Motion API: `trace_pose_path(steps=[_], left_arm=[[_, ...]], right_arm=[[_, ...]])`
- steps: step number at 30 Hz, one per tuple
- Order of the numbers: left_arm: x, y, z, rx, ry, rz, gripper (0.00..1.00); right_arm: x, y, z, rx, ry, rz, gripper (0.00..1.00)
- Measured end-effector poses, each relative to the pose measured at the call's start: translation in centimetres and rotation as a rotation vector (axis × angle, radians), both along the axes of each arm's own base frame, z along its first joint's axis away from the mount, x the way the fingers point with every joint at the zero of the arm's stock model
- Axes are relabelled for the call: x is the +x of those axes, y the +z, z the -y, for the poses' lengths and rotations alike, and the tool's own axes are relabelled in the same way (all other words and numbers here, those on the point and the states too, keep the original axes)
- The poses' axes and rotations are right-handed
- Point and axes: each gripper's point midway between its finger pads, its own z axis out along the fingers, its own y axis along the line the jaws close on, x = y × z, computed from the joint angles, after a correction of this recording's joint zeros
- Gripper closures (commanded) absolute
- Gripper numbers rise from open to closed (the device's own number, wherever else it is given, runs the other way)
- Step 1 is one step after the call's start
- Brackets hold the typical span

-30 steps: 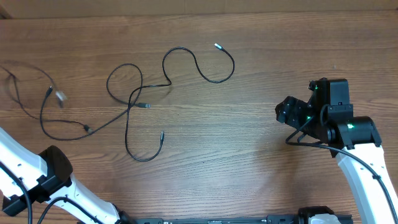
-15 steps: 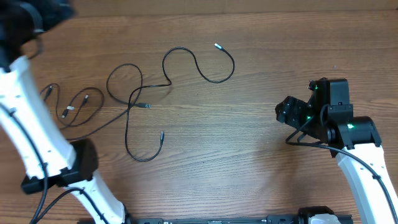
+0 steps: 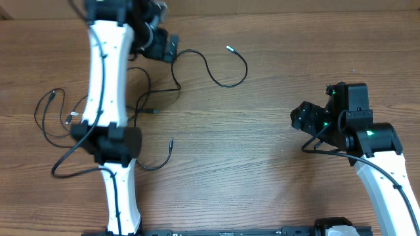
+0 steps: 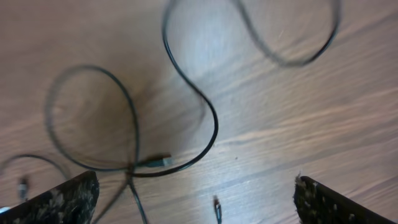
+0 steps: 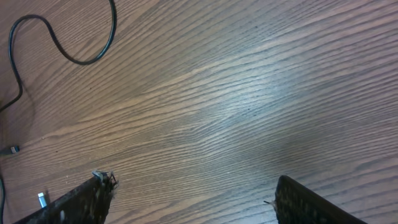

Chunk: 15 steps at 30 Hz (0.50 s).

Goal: Untangle cables

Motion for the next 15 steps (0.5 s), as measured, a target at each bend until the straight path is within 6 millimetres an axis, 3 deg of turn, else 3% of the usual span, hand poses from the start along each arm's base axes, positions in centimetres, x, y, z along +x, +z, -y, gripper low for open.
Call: trace_pose_path(steps=[5,9,12,15], left_arm=[[-0.4,-6.9,0.7,0.037,-0.031,-0.189,0.01],[-1.1,-11.4,0.6,0.056,-0.033,-0.311,0.12],[-2.3,-13.6,0.4,0.071,-0.031,-0.392,0.24],[-3.1,-14.6,0.0,0.092,-0.029,-0.437,0.34]], right_arm=[[0.0,0.0,0.0,0.0,0.0,0.0,0.18],[0.0,0.0,0.0,-0.001,0.0,0.0,0.19],[0.0,0.0,0.0,-0.001,0.0,0.0,0.19],[0.0,0.0,0.0,-0.001,0.0,0.0,0.19]])
